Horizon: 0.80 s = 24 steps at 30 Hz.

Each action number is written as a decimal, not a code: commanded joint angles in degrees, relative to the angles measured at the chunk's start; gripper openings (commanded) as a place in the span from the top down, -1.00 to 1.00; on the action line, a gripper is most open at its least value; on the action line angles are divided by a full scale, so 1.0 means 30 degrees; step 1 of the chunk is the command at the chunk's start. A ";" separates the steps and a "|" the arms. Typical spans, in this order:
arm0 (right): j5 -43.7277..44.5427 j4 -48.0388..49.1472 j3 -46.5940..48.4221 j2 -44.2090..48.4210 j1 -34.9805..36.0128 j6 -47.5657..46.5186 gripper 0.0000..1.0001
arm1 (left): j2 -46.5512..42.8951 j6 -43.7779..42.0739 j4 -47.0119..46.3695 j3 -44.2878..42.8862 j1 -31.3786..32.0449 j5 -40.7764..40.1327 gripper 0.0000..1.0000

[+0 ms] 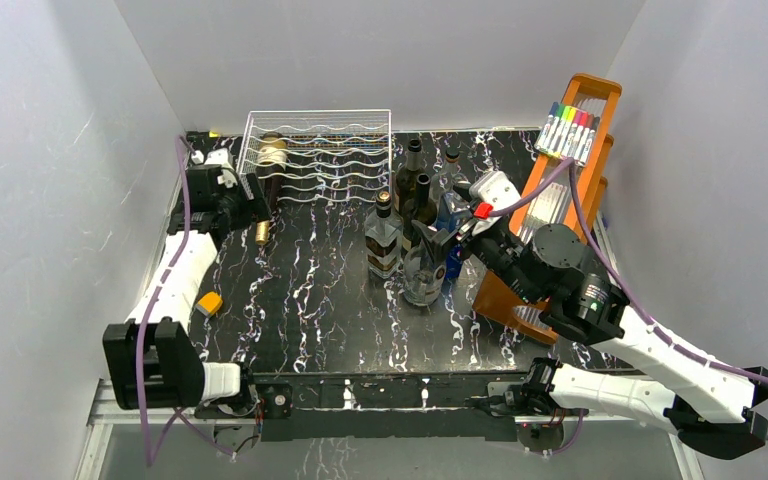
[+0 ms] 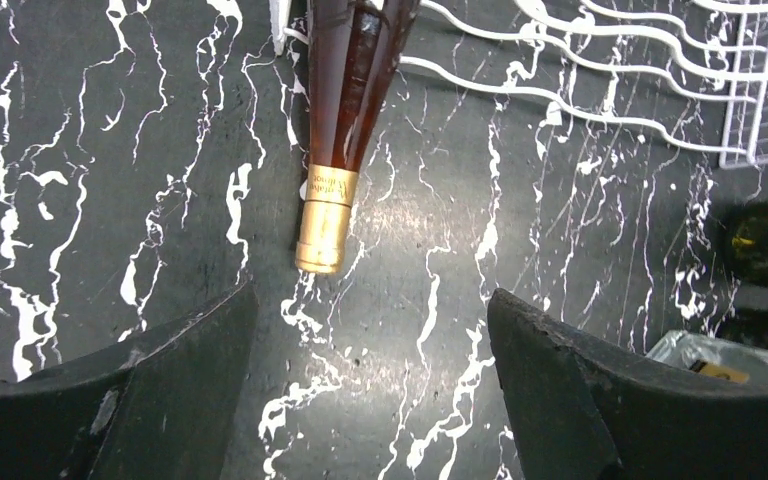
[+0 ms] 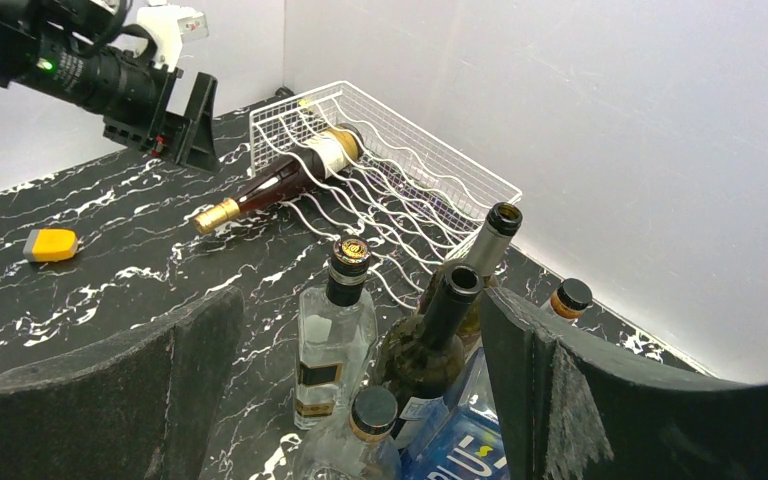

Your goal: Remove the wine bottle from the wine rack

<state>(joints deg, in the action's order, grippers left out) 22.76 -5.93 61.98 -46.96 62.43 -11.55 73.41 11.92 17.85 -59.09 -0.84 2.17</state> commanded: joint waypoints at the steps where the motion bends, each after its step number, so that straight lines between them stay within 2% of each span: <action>1: 0.0058 0.1106 -0.0131 0.0403 0.0057 0.0044 -0.96 | 0.0878 0.1490 -0.3676 0.0665 -0.0582 0.0773 -0.63; 6: -0.0062 0.1325 -0.0204 0.0407 0.0062 0.0042 -0.96 | 0.3221 0.0549 -0.5686 0.1045 -0.0675 0.1615 -0.51; 10: -0.0088 0.1605 -0.0480 0.0342 0.0050 -0.0015 -0.96 | 0.5336 -0.0333 -0.6110 0.0479 -0.0700 0.1061 -0.36; 18: -0.0171 0.1634 -0.0619 0.0409 0.0059 0.0015 -0.96 | 0.8190 -0.1886 -0.7023 0.0145 -0.0722 0.1309 -0.24; 24: -0.0085 0.1670 -0.0618 0.0439 0.0051 -0.0128 -0.96 | 0.9487 -0.3201 -0.7986 0.0208 -0.0737 0.1989 -0.01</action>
<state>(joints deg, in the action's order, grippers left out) 22.17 -4.97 60.05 -46.54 62.43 -11.57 100.97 6.33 -2.66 -56.95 -2.68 6.09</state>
